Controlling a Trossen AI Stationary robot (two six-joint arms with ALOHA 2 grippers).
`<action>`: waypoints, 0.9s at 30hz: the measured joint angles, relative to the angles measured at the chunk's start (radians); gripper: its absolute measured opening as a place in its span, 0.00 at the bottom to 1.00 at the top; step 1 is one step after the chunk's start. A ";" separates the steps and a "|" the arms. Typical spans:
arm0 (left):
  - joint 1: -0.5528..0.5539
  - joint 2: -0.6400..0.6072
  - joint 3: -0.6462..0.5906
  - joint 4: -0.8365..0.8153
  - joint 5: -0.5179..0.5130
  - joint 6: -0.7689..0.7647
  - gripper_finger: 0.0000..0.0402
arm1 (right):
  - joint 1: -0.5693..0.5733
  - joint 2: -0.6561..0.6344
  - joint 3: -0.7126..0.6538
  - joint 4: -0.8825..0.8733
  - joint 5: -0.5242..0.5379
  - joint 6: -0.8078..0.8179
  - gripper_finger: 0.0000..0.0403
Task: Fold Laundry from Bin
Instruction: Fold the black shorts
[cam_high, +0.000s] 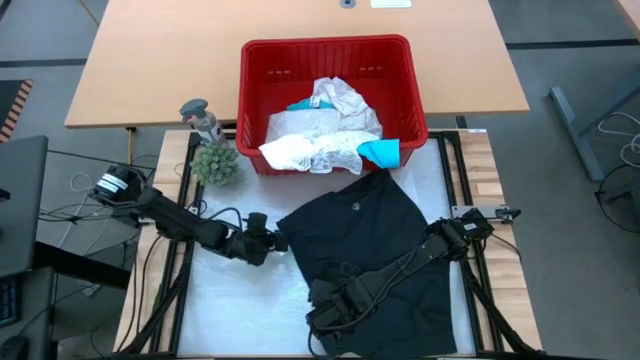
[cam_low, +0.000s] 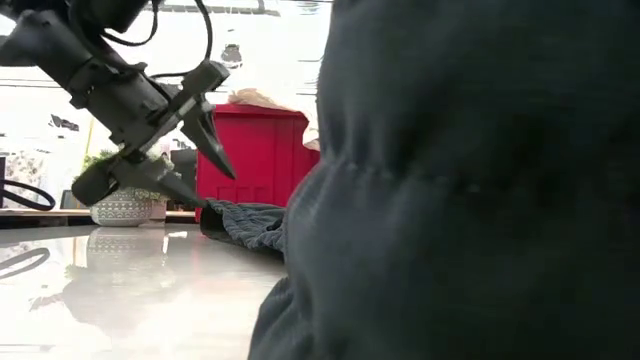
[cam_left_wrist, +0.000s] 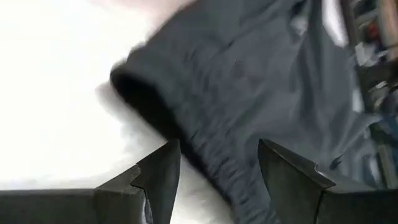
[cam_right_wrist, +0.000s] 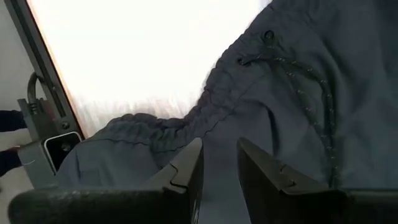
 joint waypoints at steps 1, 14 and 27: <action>0.000 0.015 0.000 0.012 0.010 0.000 0.51 | 0.001 0.000 0.000 0.000 0.000 0.006 0.30; 0.034 0.149 0.002 0.351 0.091 0.058 0.23 | 0.004 0.000 0.000 0.014 0.000 0.072 0.30; 0.089 0.100 0.027 0.608 0.070 0.110 0.00 | -0.011 0.000 0.000 0.144 -0.016 -0.144 0.31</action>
